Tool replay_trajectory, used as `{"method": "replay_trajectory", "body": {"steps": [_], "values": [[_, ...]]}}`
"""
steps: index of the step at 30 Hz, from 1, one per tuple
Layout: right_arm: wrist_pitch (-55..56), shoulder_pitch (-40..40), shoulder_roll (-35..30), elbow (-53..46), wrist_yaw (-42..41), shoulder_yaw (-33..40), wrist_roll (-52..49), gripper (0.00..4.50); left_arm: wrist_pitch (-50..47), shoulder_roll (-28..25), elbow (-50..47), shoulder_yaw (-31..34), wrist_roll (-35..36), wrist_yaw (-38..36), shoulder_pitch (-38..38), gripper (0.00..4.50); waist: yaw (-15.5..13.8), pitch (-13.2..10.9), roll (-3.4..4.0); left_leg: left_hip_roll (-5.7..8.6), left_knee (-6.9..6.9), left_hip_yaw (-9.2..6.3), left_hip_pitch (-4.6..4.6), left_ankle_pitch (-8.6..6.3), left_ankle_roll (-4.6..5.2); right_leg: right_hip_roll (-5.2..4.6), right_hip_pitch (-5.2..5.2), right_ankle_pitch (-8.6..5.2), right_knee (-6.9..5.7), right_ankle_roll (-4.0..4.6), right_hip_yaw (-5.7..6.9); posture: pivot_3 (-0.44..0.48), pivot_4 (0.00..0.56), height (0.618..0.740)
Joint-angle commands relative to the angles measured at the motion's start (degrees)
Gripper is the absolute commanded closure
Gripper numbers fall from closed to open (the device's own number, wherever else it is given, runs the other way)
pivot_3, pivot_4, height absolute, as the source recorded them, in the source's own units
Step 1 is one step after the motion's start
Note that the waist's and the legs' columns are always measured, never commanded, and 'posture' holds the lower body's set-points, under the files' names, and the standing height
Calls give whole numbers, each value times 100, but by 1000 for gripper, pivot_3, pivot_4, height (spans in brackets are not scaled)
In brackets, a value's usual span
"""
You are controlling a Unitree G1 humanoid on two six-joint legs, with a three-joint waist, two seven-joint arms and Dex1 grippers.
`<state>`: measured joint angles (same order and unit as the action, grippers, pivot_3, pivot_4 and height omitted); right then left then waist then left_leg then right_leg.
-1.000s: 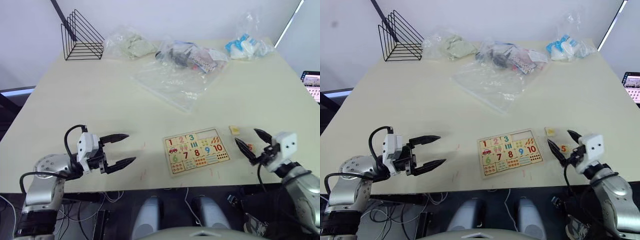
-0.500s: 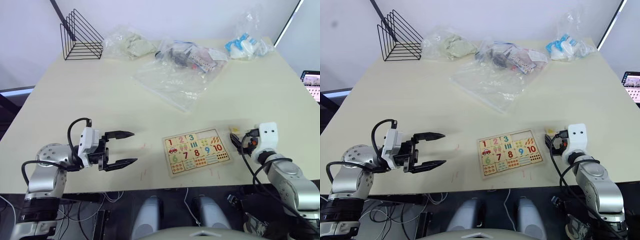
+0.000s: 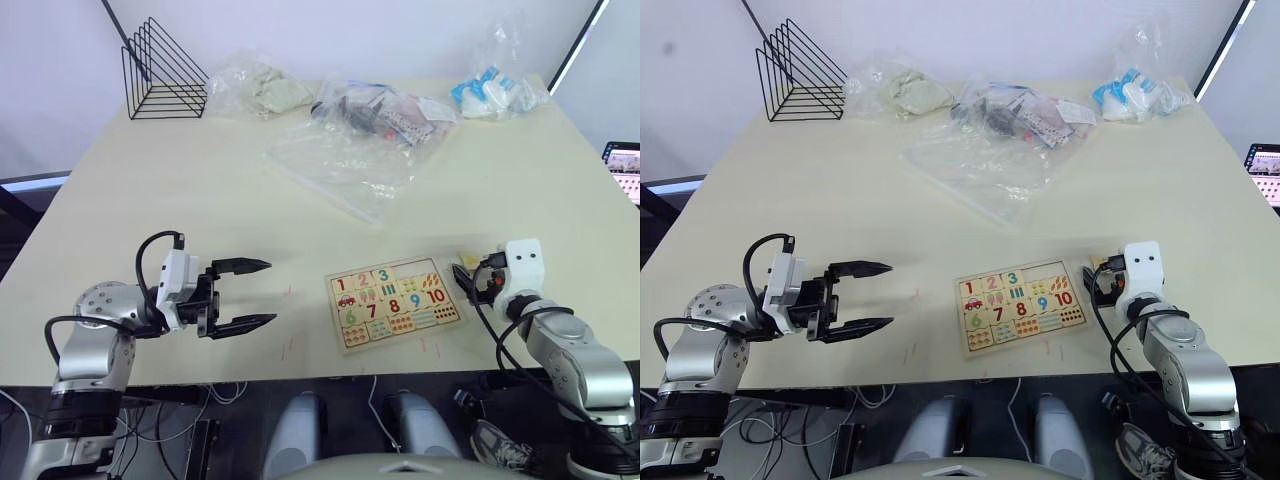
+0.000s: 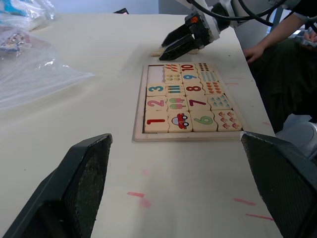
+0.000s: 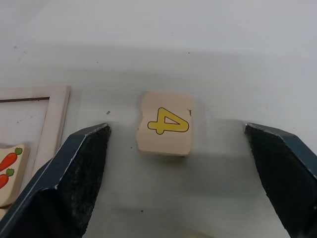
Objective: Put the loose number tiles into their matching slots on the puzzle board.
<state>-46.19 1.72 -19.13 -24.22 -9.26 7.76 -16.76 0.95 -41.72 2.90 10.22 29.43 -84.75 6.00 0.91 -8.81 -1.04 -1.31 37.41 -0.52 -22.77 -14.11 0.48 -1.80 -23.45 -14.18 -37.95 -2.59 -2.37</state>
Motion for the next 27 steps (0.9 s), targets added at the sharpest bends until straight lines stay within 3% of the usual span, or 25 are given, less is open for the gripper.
{"method": "replay_trajectory", "body": {"steps": [1,4,16,19,27], "values": [[-91,0,31,-135,87,58,34,1205,13,-24,-165,9,105,6,14,0,2,0,0,0,0,1,0,0,0,0,0,0,0,0,0,0,150,740],[-138,-55,135,-197,176,30,43,2703,7,-21,-173,7,107,5,-7,0,0,0,-1,0,0,0,0,0,0,0,0,0,0,0,0,0,150,740],[-225,-124,340,-246,291,60,57,2703,11,-32,-157,-10,113,-39,-34,0,1,2,-3,0,0,-1,0,0,0,0,0,0,1,0,1,0,150,740],[-151,-116,256,-246,234,18,113,3536,24,-42,-129,4,117,-63,-25,0,1,2,-3,0,0,-1,0,0,0,-1,0,-1,1,0,1,0,150,740],[51,-58,-123,-299,-225,-33,90,3613,100,-60,-38,53,114,-160,-4,0,1,1,-2,0,-1,0,-1,0,0,-1,0,-1,2,0,0,0,150,740]]}}
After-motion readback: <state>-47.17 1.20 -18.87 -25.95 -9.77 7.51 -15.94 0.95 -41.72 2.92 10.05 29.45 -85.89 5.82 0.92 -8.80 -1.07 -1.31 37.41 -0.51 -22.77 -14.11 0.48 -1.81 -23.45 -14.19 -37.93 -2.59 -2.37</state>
